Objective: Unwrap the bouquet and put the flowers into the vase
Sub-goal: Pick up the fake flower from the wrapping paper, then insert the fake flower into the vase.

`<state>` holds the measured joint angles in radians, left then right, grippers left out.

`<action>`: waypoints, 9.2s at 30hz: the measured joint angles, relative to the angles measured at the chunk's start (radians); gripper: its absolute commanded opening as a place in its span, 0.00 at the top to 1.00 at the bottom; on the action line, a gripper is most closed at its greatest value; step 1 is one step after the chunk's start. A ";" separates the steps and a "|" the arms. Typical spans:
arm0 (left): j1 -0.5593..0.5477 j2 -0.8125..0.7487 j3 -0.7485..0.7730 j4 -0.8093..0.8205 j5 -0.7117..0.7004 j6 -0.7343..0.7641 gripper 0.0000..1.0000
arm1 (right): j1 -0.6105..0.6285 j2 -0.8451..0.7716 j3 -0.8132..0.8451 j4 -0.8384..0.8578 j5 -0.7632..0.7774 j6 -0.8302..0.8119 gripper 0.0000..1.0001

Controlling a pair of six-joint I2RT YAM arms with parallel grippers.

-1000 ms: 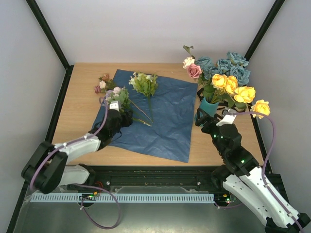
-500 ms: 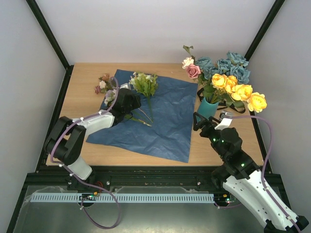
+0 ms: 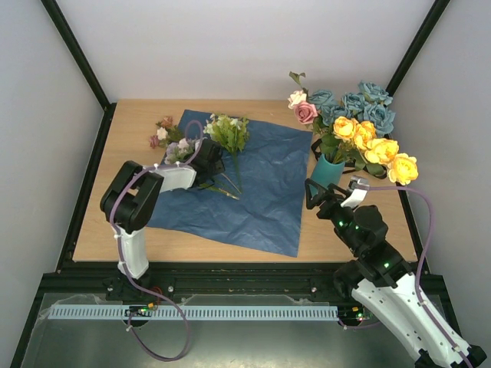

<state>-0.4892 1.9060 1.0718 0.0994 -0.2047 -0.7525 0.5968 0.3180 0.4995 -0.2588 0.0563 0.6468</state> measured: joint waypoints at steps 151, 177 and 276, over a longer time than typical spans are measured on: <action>-0.051 -1.218 -0.811 0.575 0.556 0.267 0.98 | 0.366 1.049 0.475 0.601 -0.299 -0.038 0.85; -0.062 -1.291 -0.813 0.558 0.478 0.287 0.01 | 0.366 0.891 0.369 0.617 -0.129 -0.328 0.99; -0.062 -1.261 -0.824 0.478 0.305 0.254 0.01 | 0.197 0.649 0.275 1.022 0.780 -1.180 0.99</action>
<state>-0.5514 0.6453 0.2481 0.5774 0.1001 -0.4984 0.7937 0.9668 0.7742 0.7631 0.8360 -0.5327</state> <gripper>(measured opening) 0.994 0.015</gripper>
